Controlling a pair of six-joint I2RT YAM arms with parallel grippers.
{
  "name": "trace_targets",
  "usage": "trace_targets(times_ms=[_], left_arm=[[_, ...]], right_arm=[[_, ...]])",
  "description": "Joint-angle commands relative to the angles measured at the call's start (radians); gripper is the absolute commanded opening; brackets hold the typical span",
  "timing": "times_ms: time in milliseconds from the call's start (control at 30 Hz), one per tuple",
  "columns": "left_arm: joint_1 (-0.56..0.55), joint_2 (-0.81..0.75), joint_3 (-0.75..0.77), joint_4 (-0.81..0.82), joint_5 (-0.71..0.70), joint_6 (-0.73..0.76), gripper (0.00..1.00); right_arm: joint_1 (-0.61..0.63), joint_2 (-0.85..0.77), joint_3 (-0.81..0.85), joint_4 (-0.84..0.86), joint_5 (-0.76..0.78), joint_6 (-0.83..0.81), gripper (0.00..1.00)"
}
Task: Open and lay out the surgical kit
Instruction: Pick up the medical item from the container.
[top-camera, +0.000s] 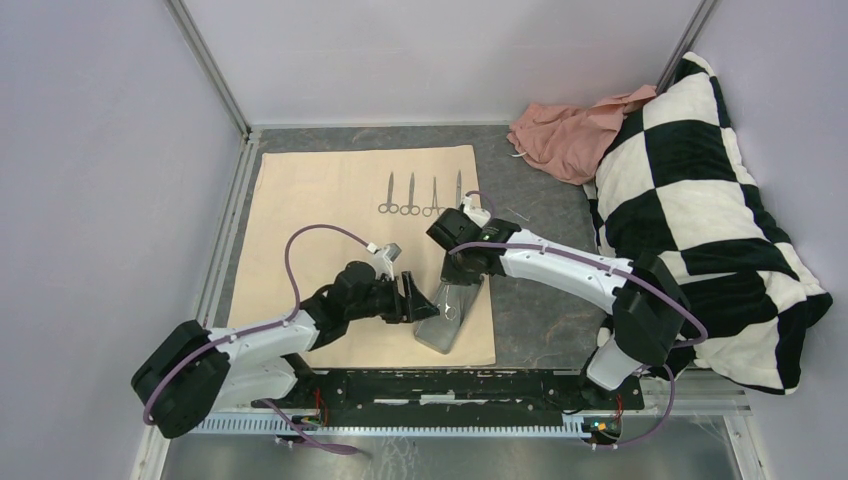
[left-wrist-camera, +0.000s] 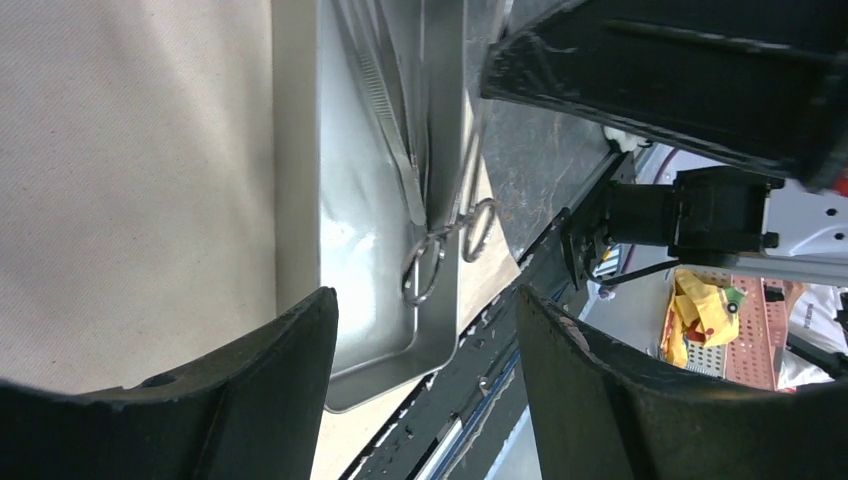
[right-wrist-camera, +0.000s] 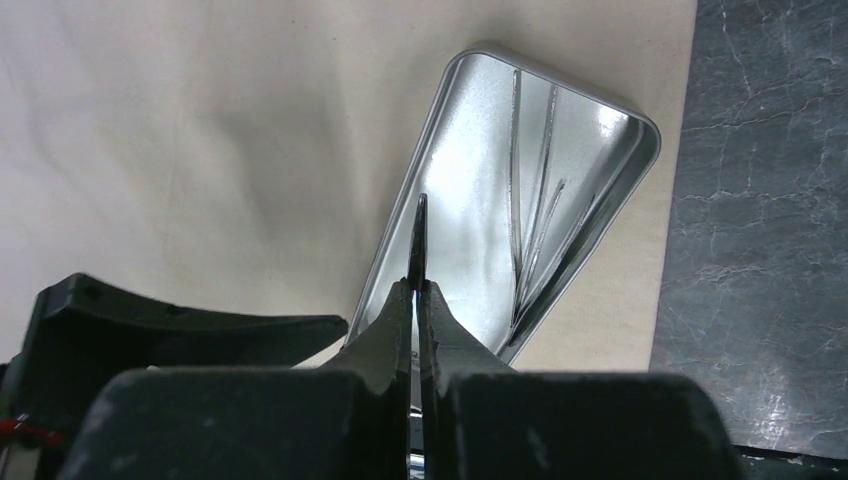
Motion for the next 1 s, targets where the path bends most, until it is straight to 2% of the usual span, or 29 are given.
trace_targets(times_ms=[0,267,533,633,667,767,800,833,867,967], left_arm=[[0.005,0.055,0.039,0.092,0.010,0.044,0.71],[0.005,0.099,0.014,0.273,0.113,-0.027,0.45],[0.005,0.056,0.012,0.242,0.122,-0.031,0.05],[0.005,0.003,0.012,0.173,0.103,0.007,0.02],[0.006,-0.015,0.012,0.152,0.101,0.021,0.02],[0.011,-0.080,0.018,0.067,0.086,0.057,0.02],[0.014,-0.105,0.023,0.030,0.073,0.067,0.02],[0.020,-0.129,0.029,-0.003,0.060,0.080,0.02],[0.029,-0.155,0.038,-0.045,0.049,0.092,0.02],[0.075,-0.230,0.084,-0.169,0.036,0.143,0.02]], right_arm=[[0.000,-0.053,0.002,0.023,-0.005,-0.007,0.00],[0.001,-0.078,-0.014,0.060,-0.025,-0.020,0.00],[-0.001,-0.132,-0.081,0.129,-0.028,-0.058,0.00],[-0.017,-0.191,-0.161,0.256,-0.055,-0.177,0.00],[-0.020,-0.223,-0.207,0.343,-0.088,-0.263,0.07],[-0.039,-0.367,-0.415,0.705,-0.215,-0.471,0.53],[-0.044,-0.405,-0.457,0.795,-0.253,-0.537,0.74],[-0.050,-0.421,-0.465,0.851,-0.266,-0.611,0.86],[-0.056,-0.418,-0.439,0.860,-0.262,-0.668,0.93],[-0.070,-0.372,-0.309,0.859,-0.232,-0.855,0.98]])
